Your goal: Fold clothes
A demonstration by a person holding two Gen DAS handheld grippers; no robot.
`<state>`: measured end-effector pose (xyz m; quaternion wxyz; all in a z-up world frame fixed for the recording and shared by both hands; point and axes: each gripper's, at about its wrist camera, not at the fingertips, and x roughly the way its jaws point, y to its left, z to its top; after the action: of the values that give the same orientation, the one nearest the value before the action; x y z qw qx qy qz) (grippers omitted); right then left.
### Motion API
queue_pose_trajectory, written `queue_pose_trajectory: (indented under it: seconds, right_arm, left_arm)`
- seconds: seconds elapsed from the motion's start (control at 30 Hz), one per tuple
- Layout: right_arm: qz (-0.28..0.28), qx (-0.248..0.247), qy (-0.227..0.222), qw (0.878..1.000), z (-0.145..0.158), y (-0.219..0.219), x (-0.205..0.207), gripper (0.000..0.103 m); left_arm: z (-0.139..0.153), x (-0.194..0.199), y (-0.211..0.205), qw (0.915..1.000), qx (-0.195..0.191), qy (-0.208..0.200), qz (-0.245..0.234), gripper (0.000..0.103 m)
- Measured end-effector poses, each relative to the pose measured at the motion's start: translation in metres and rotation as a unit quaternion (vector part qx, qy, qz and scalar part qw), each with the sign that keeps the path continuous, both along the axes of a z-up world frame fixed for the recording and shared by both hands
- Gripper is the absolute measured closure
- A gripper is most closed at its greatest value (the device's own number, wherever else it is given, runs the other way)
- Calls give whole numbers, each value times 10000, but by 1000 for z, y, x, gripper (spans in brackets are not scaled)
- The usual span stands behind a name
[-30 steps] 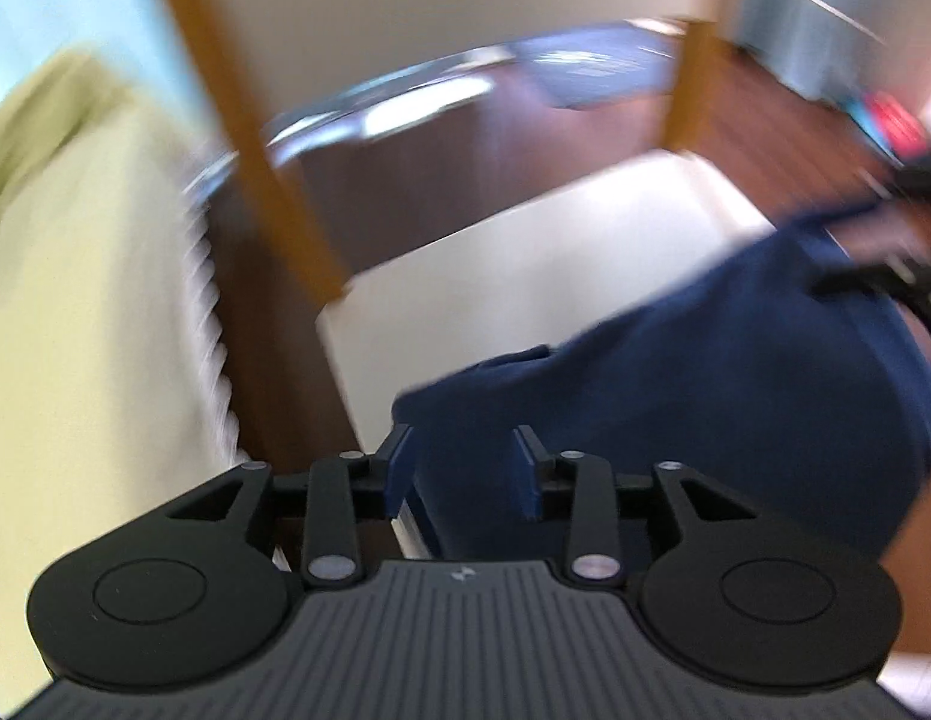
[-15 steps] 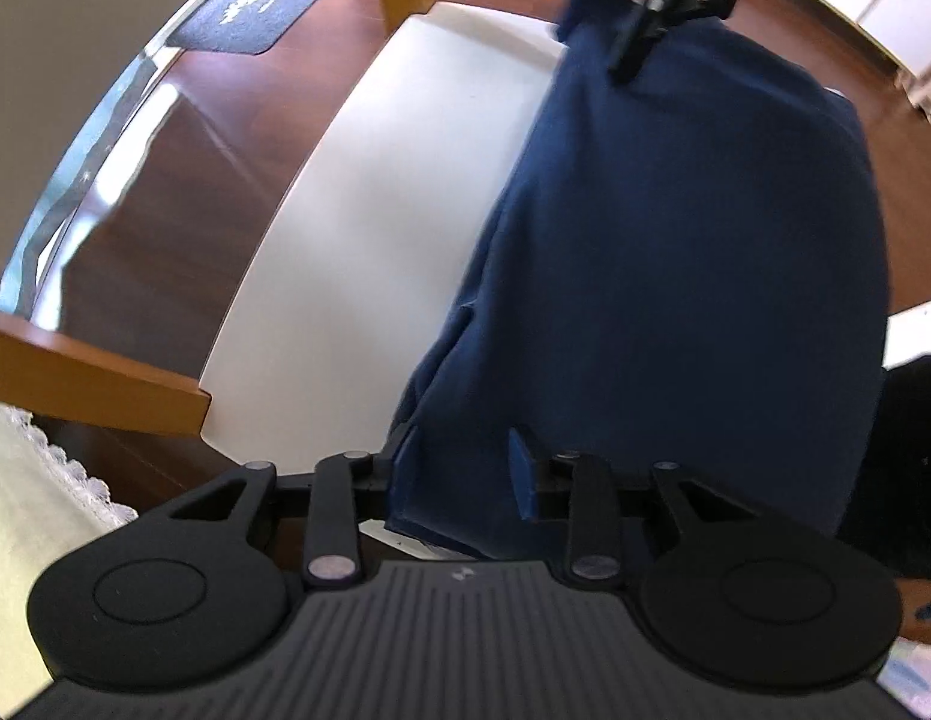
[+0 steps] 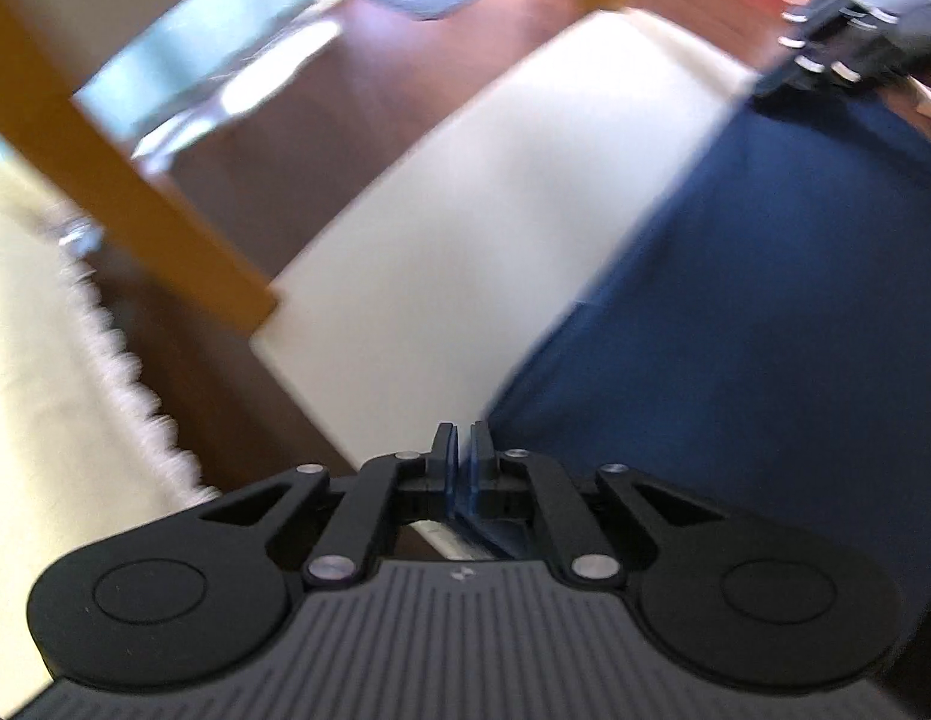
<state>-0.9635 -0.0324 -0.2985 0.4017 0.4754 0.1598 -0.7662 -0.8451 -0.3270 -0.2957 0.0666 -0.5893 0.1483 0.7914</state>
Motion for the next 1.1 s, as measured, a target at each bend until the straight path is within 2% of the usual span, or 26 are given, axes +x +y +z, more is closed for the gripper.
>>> queue_pose_trajectory:
  seconds: [0.03, 0.07, 0.13, 0.2, 0.23, 0.27, 0.3, 0.33, 0.43, 0.5, 0.53, 0.6, 0.7, 0.77, 0.83, 0.9, 0.97, 1.03, 1.07, 1.1]
  right_arm:
    - [-338, -25, 308, 9990, 12, 4, 4, 71]
    - [-676, -50, 615, 9958, 24, 9, 8, 69]
    - [-1062, -242, 704, 9916, 43, 21, 15, 69]
    - [-1569, -742, 720, 9822, 75, 49, 48, 69]
    - [-1559, -837, 750, 9814, 82, 54, 65, 69]
    - [-1549, -931, 780, 9804, 88, 59, 83, 69]
    - [-1420, -971, 778, 9820, 91, 63, 112, 71]
    - [-1343, -899, 737, 9841, 86, 64, 129, 72]
    - [-1164, -455, 499, 9909, 54, 64, 163, 77]
    - [-1050, -128, 962, 9897, 18, 67, 173, 76]
    - [-1048, -128, 983, 9895, 18, 67, 173, 76]
    - [-1279, -91, 1226, 9841, 39, 71, 171, 76]
    - [-1402, -298, 1334, 9807, 58, 78, 185, 76]
    - [-1426, -491, 1329, 9796, 70, 79, 203, 76]
    - [-1362, -495, 1240, 9816, 63, 70, 217, 77]
    - [-1458, -84, 1147, 9826, 24, 57, 224, 77]
    - [-1562, -52, 1235, 9800, 15, 53, 230, 77]
    - [-1832, -318, 1557, 9701, 35, 49, 242, 78]
    - [-1874, -471, 1623, 9676, 40, 48, 245, 78]
    - [-1917, -863, 1775, 9614, 50, 49, 257, 78]
  left_arm:
    - [8, 3, -3, 9991, -86, 83, 413, 99]
    - [23, 11, -6, 9973, 96, 188, 707, 99]
    - [53, 32, -6, 9908, 579, 422, 1144, 99]
    - [73, 55, 7, 9863, 991, 567, 1186, 93]
    - [84, 73, 20, 9829, 1244, 652, 1195, 86]
    - [85, 80, 24, 9818, 1301, 702, 1189, 76]
    - [84, 98, 40, 9797, 1418, 777, 1188, 72]
    - [75, 110, 52, 9791, 1416, 779, 1234, 66]
    - [35, 123, 60, 9762, 1171, 818, 1633, 67]
    - [37, 130, 60, 9692, 1232, 937, 1918, 71]
    - [48, 132, 64, 9666, 1239, 1024, 1996, 74]
    - [69, 143, 71, 9651, 1251, 1254, 1927, 74]
    - [80, 162, 89, 9671, 1155, 1173, 1937, 73]
    - [71, 171, 93, 9650, 1192, 1085, 2068, 73]
    - [54, 173, 92, 9612, 1149, 995, 2304, 72]
    - [39, 172, 92, 9570, 1086, 1054, 2473, 71]
    - [44, 179, 96, 9503, 1087, 1313, 2604, 75]
    - [55, 193, 103, 9450, 1243, 1640, 2544, 73]
    - [53, 199, 107, 9454, 1286, 1688, 2474, 73]
    - [51, 204, 111, 9457, 1329, 1736, 2404, 73]
